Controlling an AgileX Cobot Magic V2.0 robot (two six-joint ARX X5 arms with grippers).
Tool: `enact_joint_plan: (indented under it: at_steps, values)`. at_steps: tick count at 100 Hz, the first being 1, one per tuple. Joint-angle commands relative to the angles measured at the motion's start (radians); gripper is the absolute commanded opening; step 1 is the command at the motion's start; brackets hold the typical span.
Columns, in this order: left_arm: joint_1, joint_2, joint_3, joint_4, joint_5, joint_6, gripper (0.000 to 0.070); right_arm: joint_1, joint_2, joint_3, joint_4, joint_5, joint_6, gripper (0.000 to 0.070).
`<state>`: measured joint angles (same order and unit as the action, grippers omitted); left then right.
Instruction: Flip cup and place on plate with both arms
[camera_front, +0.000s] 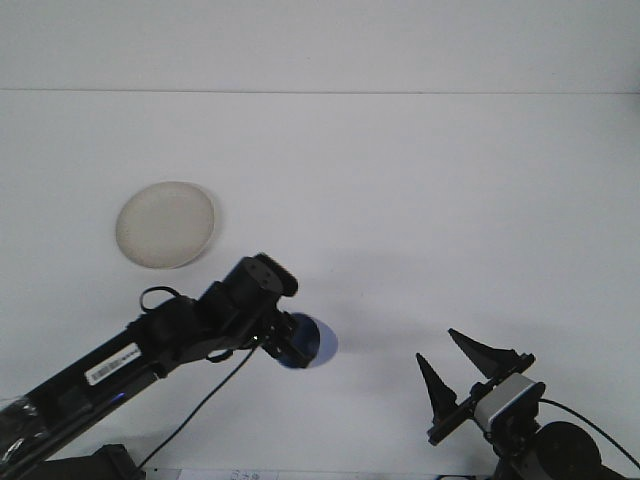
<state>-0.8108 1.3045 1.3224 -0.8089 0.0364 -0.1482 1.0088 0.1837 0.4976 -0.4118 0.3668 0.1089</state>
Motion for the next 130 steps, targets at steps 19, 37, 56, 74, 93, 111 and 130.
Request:
enact_joint_plan:
  at_steps: [19,37,56,74,93,111,130]
  values:
    - [0.312,0.0,0.166,-0.132,-0.127,0.146,0.001,0.013,0.001,0.008,0.008,0.001,-0.005,0.0426]
    - [0.619,0.076,0.169,-0.117,-0.126,0.157,0.0011,0.013,0.001,0.008,0.008,0.001,-0.005,0.0426]
    - [0.808,0.232,0.169,-0.014,-0.117,0.155,0.0011,0.013,0.001,0.008,0.008,0.001,-0.005,0.0426]
    - [0.867,0.359,0.183,0.064,-0.095,0.144,0.0011,0.013,0.001,0.008,0.008,0.001,-0.005,0.0426]
    - [0.872,0.437,0.195,0.117,-0.067,0.144,0.0011,0.013,0.001,0.008,0.008,0.001,-0.005,0.0426]
    - [0.872,0.467,0.195,0.131,-0.066,0.144,0.0019,0.013,0.001,0.008,0.007,0.001,-0.005,0.0426]
    - [0.872,0.467,0.199,0.137,-0.066,0.144,0.0367,0.013,0.001,0.008,0.008,0.001,-0.005,0.0426]
